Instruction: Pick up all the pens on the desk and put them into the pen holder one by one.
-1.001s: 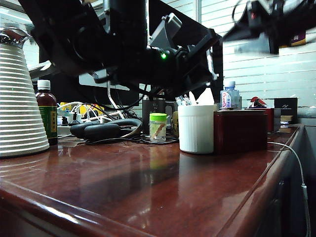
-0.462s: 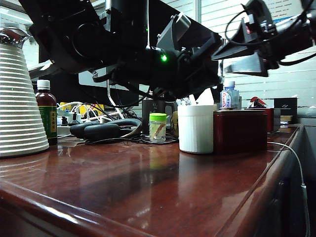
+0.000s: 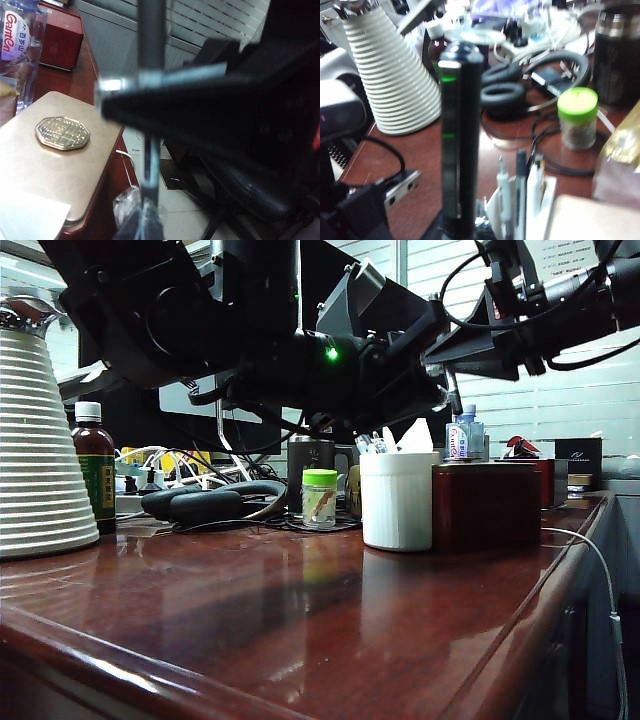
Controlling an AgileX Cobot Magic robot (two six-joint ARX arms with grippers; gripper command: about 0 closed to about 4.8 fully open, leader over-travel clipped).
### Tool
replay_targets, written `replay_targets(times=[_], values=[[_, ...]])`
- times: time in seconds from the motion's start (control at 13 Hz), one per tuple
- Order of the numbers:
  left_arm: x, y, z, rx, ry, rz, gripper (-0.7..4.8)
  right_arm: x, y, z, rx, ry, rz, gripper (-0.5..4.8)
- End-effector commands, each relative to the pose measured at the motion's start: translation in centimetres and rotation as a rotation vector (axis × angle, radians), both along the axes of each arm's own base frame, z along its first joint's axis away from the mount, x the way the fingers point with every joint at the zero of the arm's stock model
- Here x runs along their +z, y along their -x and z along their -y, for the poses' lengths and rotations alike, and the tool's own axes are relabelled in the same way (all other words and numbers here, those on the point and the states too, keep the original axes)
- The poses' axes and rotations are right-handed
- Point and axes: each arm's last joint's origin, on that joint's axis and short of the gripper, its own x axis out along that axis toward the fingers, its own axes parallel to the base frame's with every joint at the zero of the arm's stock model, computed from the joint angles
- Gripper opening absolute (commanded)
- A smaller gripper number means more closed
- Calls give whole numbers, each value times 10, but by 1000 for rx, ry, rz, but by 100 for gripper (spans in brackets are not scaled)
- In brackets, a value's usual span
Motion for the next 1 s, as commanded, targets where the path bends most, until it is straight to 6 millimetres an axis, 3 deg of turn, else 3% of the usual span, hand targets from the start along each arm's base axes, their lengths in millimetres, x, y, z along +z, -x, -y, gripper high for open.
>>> replay_targets(times=[0.08, 0.23, 0.54, 0.77, 1.0], values=[[1, 0, 0, -6, -9, -4, -5, 13, -3, 0, -19, -14, 132, -7], [4, -5, -11, 27, -63, -53, -5, 10, -12, -2, -15, -18, 156, -6], [19, -12, -62, 148, -367, -115, -5, -10, -31, -30, 44, 4, 186, -7], [19, -7, -70, 142, -382, -137, -5, -31, -37, -51, 27, 61, 225, -7], [15, -5, -71, 133, -409, -142, -5, -46, -42, -51, -8, 96, 205, -7]])
